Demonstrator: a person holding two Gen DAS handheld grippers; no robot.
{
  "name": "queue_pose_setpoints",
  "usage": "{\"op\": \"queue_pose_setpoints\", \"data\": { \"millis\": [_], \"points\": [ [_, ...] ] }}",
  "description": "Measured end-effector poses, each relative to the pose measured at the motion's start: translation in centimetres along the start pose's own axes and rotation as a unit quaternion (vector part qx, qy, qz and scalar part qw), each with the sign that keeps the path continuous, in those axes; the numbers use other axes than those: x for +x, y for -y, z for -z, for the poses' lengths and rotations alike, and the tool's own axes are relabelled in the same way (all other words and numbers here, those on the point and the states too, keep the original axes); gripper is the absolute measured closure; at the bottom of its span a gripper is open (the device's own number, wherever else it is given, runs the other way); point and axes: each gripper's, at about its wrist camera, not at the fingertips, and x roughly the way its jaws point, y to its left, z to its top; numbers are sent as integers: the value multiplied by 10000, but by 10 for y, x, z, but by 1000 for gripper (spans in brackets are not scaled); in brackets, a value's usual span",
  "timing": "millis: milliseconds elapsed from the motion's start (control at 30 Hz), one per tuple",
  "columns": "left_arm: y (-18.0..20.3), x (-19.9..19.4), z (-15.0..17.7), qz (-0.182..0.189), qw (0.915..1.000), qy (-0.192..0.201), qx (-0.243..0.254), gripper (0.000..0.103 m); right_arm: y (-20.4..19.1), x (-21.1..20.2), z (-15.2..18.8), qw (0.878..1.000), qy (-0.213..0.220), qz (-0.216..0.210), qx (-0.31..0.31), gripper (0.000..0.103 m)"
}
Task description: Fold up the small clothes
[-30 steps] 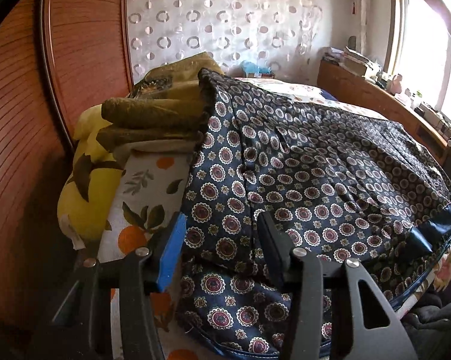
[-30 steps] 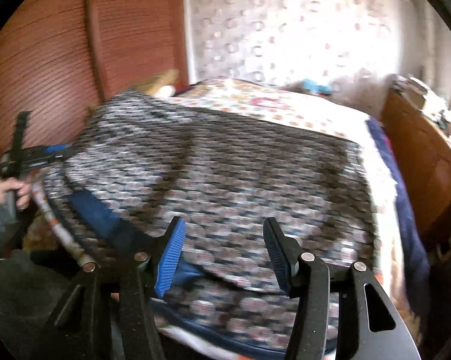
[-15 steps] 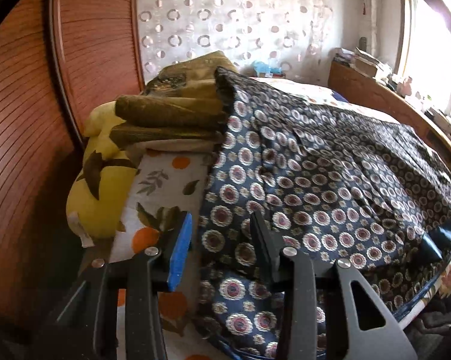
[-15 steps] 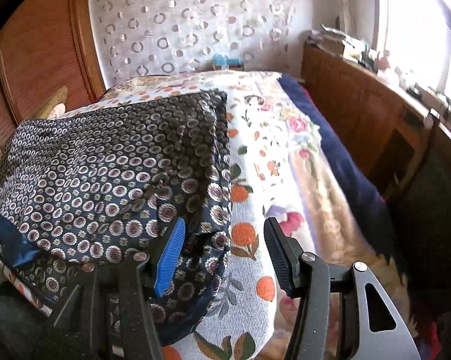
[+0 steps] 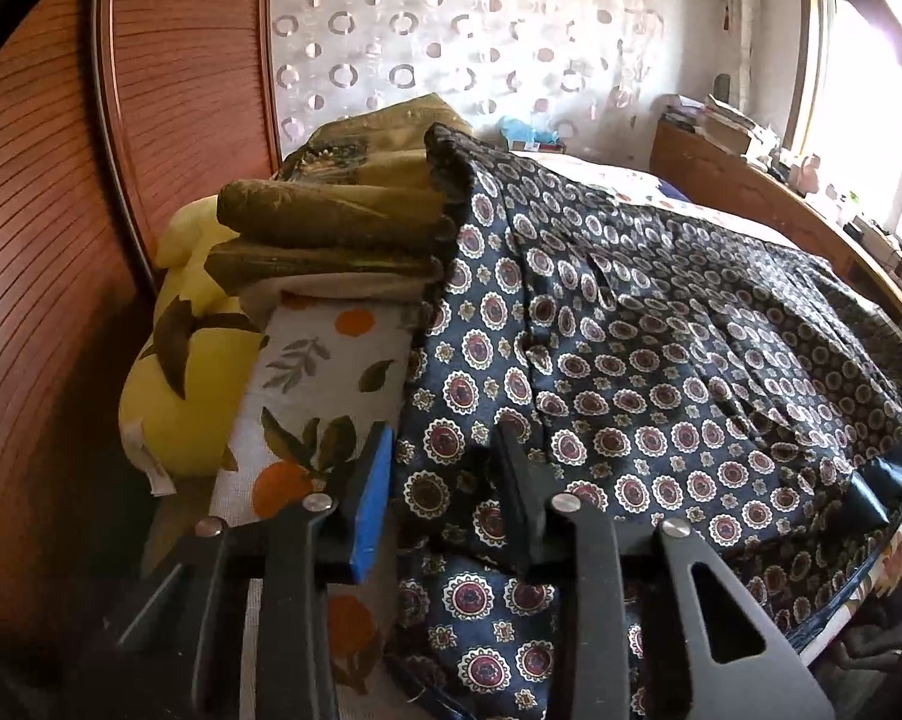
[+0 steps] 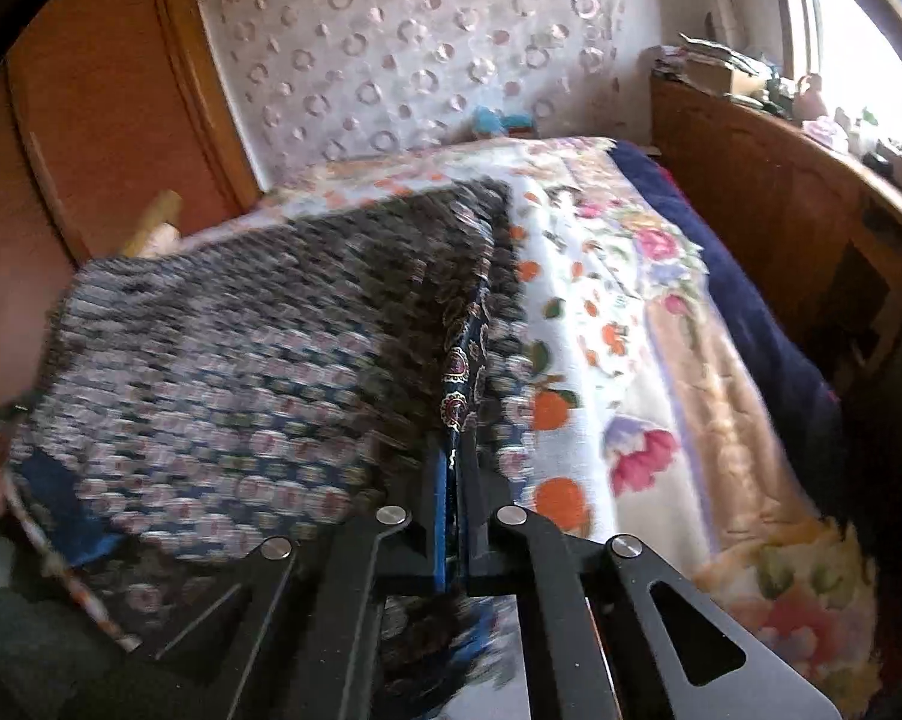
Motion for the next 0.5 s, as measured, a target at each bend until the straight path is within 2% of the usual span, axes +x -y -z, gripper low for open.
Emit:
{"op": "queue_pose_setpoints", "data": {
  "millis": [33, 67, 167, 233, 300, 400, 500],
  "points": [
    [0, 0, 0, -3, 10000, 2, 3, 75, -1, -8, 0, 9999, 98, -131, 26, 102],
    [0, 0, 0, 2, 10000, 2, 2, 80, -1, -17, 0, 9997, 189, -144, 31, 102],
    [-2, 1, 0, 75, 10000, -9, -27, 100, -1, -23, 4, 9991, 131, 354, -167, 102],
    [-3, -4, 1, 139, 9999, 73, -55, 101, 1, -10, 7, 9975, -137, 618, -314, 102],
    [-6, -14, 0, 199, 9996, 181, -107, 101, 6, 1, 10, 9968, -309, 677, -282, 102],
    [-7, -24, 0, 213, 9995, 204, -112, 101, 7, 9, 10, 9955, -338, 813, -341, 102],
    [-4, -26, 0, 181, 9998, 117, 9, 101, 2, 15, 4, 9945, -311, 917, -388, 94]
  ]
}}
